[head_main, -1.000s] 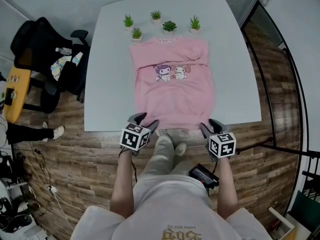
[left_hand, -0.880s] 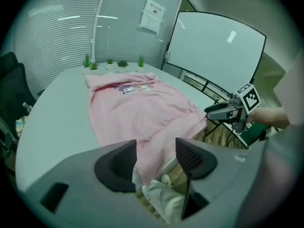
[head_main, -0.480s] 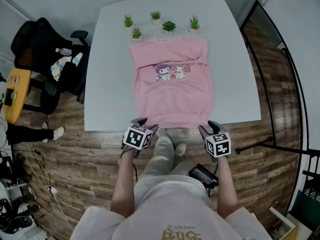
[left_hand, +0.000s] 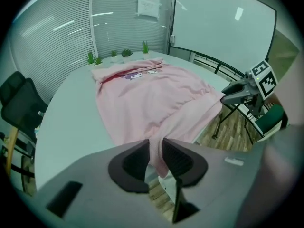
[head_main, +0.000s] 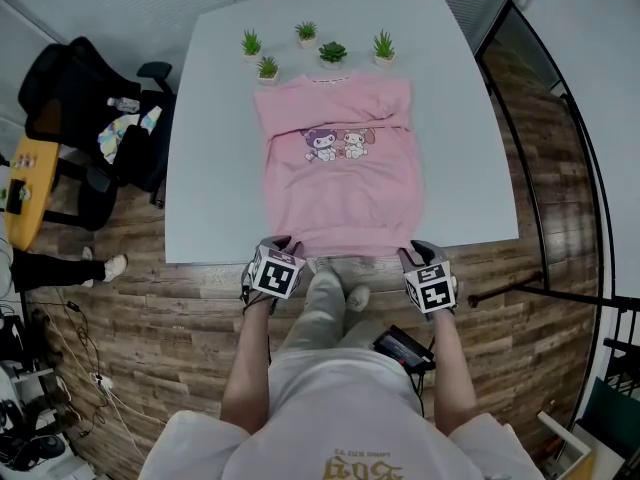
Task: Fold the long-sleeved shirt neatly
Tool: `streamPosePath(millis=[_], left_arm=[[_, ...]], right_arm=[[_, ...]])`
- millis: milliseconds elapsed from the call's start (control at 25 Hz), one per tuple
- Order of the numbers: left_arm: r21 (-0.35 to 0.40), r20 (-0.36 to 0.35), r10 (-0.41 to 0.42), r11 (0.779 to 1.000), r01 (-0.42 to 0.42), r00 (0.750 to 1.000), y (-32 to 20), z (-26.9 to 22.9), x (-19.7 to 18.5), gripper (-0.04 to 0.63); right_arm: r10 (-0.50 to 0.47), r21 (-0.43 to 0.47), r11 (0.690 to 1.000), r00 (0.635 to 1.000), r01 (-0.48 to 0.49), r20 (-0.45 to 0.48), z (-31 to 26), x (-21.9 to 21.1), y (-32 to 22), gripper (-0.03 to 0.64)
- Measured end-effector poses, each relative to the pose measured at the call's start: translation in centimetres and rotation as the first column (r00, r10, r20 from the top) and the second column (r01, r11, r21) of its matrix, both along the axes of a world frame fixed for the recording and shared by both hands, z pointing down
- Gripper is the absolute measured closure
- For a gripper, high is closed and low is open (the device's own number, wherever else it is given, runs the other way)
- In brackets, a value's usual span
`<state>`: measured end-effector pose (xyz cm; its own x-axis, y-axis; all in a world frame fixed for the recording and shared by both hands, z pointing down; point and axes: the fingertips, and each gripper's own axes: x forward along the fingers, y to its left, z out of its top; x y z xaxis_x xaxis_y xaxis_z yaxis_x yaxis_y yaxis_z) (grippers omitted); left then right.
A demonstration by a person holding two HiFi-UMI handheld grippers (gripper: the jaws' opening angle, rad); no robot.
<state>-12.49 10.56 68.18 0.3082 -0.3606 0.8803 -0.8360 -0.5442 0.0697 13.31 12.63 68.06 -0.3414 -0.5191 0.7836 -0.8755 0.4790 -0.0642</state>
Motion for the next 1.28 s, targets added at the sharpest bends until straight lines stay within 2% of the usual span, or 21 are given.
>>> streamPosePath(millis=[120,200,360,440,880,1040,1280], left_arm=[[0.017,0.013,0.006,1.0,-0.007,1.0,-0.1,-0.3,0.0,0.561],[0.017,0.014,0.008,1.0,-0.009,1.0,-0.1,-0.6,0.1,0.584],[0.029,0.01,0.005,1.0,-0.005,1.0,-0.5,-1.0,0.1,0.584],[0.031,0.007,0.003,1.0,-0.003,1.0,-0.6,-1.2,0.0,0.584],[0.082,-0.017,-0.019,0.996,0.021,1.0,-1.7,-4.3,-0.9,0.585],[0.13,-0.035,-0.01,0.991,0.014,0.999,-2.5,-6.6,-1.0,0.584],[0.15,-0.03,-0.029,0.988,0.034,0.999,-2.8,-9.7,-1.7,0.584]], right_arm=[[-0.019,-0.01,1.0,1.0,0.019,-0.011,0.0,-0.2,0.2,0.569],[-0.012,-0.017,1.0,1.0,0.012,-0.011,-0.1,-0.3,0.2,0.575],[0.047,-0.049,0.998,0.997,-0.045,0.054,-0.7,-0.3,-0.3,0.575],[0.045,-0.047,0.998,0.997,-0.042,0.057,-1.1,-0.3,-0.5,0.577],[0.054,0.014,0.998,0.995,-0.056,0.086,-4.4,0.1,-1.5,0.576],[0.062,0.037,0.997,0.992,-0.067,0.112,-6.1,0.0,-1.9,0.577],[0.06,0.08,0.994,0.989,-0.071,0.137,-8.9,0.0,-2.3,0.577]])
